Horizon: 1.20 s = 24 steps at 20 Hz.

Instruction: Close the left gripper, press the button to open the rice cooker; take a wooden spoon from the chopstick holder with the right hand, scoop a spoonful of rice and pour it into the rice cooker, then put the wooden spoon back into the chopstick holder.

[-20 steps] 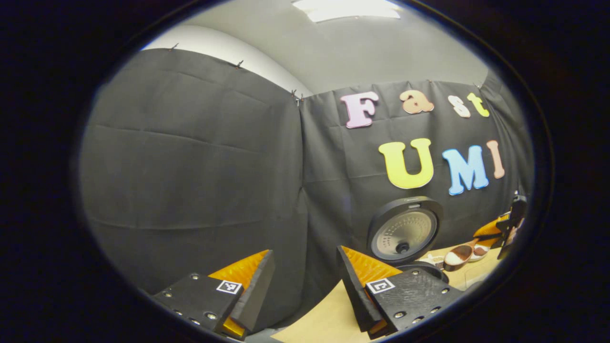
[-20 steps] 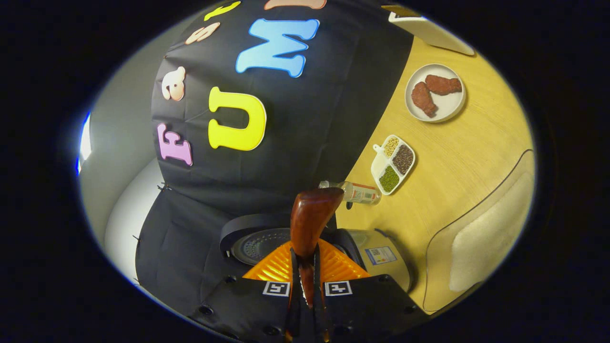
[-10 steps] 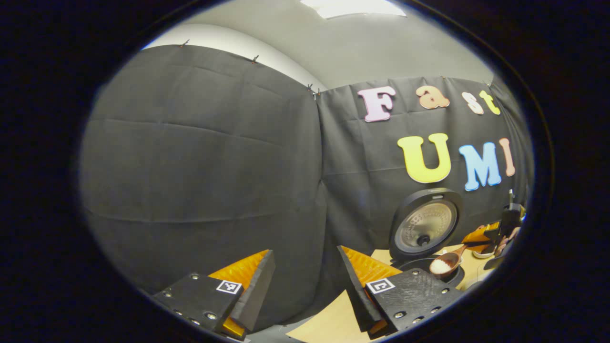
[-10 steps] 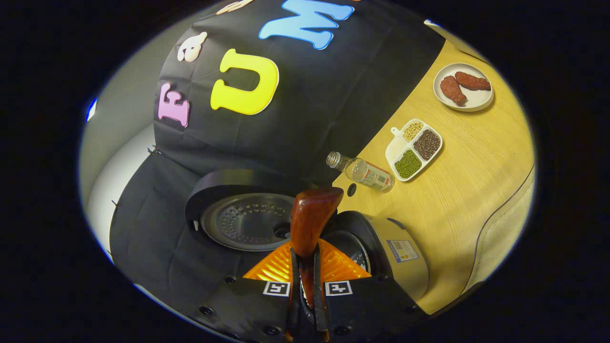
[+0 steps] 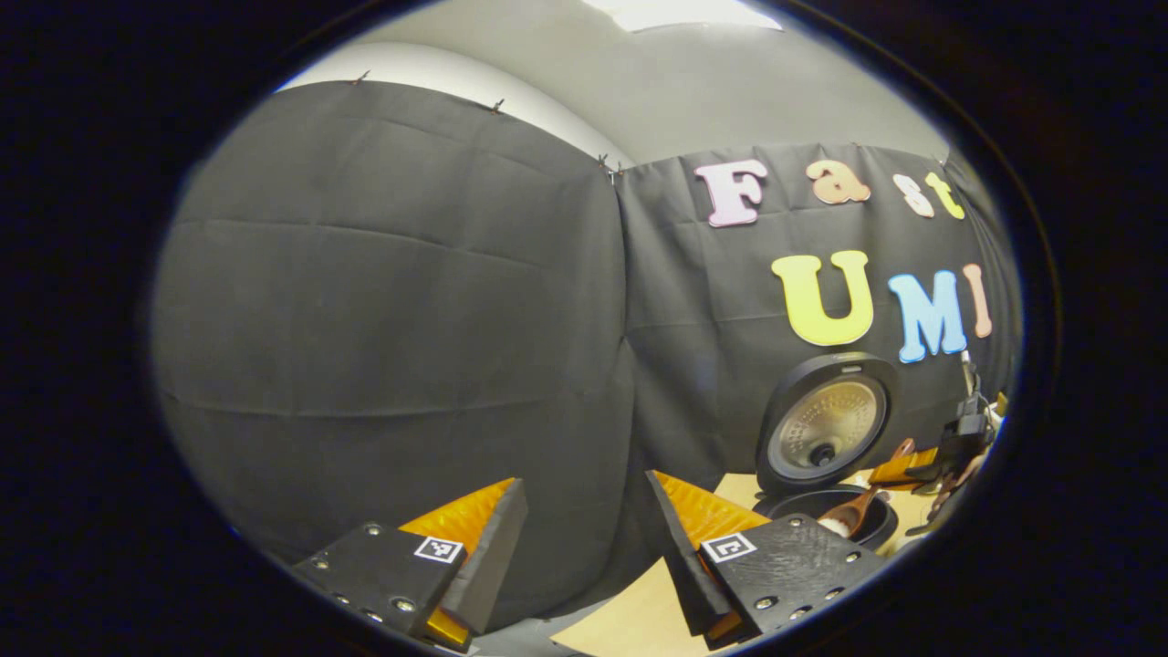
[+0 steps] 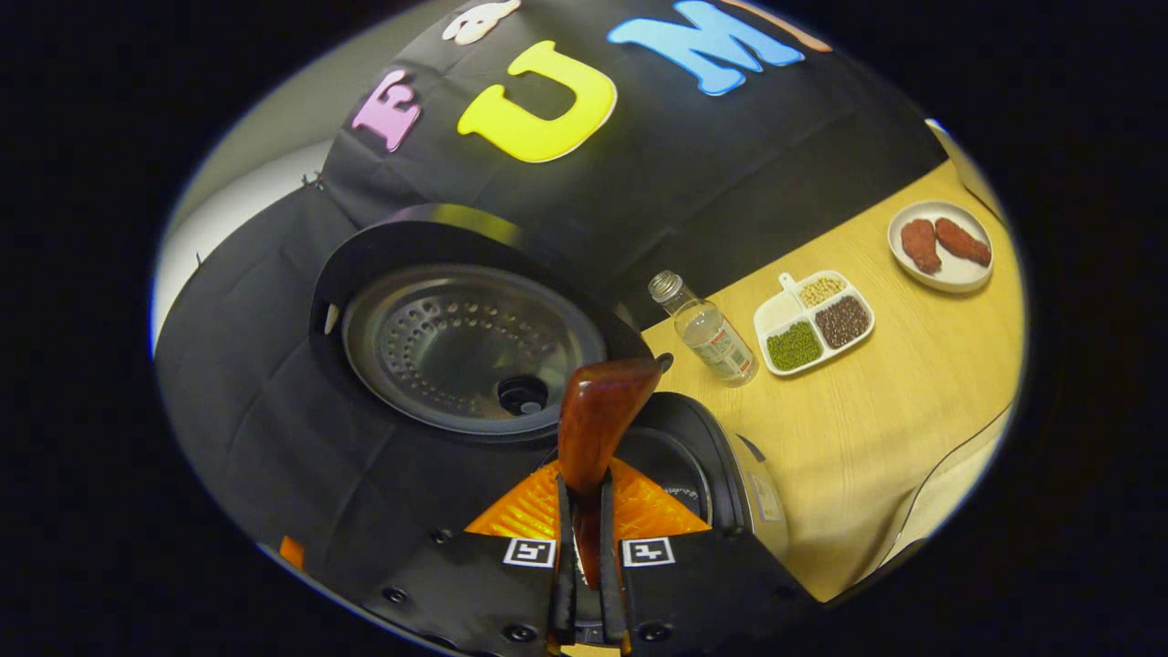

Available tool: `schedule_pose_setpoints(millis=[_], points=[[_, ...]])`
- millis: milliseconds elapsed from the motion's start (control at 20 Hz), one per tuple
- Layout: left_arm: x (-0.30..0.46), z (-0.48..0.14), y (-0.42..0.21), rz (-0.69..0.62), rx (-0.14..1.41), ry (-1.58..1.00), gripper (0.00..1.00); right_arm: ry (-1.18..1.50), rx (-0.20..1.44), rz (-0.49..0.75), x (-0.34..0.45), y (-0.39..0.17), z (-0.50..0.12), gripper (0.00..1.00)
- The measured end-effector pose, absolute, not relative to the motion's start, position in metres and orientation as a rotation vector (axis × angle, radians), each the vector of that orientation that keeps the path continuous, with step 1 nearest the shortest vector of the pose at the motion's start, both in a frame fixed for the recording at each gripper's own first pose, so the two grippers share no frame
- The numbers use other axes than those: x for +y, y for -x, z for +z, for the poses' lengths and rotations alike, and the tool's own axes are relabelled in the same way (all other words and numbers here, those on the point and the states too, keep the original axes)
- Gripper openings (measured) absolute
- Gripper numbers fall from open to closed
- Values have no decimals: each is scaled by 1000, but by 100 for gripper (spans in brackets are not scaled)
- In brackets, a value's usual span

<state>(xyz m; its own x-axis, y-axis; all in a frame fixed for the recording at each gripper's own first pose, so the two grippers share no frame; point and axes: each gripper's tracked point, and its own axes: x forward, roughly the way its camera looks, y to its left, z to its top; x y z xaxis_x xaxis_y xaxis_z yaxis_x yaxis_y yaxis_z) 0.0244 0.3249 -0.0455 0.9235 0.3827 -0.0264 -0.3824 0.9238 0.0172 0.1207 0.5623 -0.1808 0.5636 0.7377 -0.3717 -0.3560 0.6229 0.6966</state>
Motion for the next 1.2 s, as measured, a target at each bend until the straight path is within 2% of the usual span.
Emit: schedule_pose_setpoints(millis=[150, 200, 300, 350, 450, 500, 700, 750, 800, 1200], points=[[323, -50, -27, 390, 33, -8, 79, -479, 657, 721, 565, -117, -176, 12], [322, -50, -28, 389, 33, -5, 78, -445, 639, 731, 567, -115, -176, 8], [322, -51, -27, 386, 31, -1, 78, -376, 604, 753, 571, -112, -171, 8], [322, -51, -29, 385, 29, 0, 78, -338, 584, 762, 572, -111, -170, 13], [323, -53, -30, 383, 30, 3, 78, -254, 541, 779, 573, -109, -167, 9], [323, -54, -31, 381, 32, 6, 79, -210, 519, 788, 572, -111, -169, 13], [322, -54, -33, 374, 29, 10, 79, -70, 436, 819, 572, -113, -170, 13], [323, -54, -35, 373, 28, 9, 79, -38, 416, 823, 571, -114, -169, 9], [324, -53, -37, 372, 28, 10, 79, -2, 394, 827, 571, -115, -169, 13], [322, -58, -46, 361, 23, 23, 79, 339, 130, 888, 576, -119, -154, 13]])
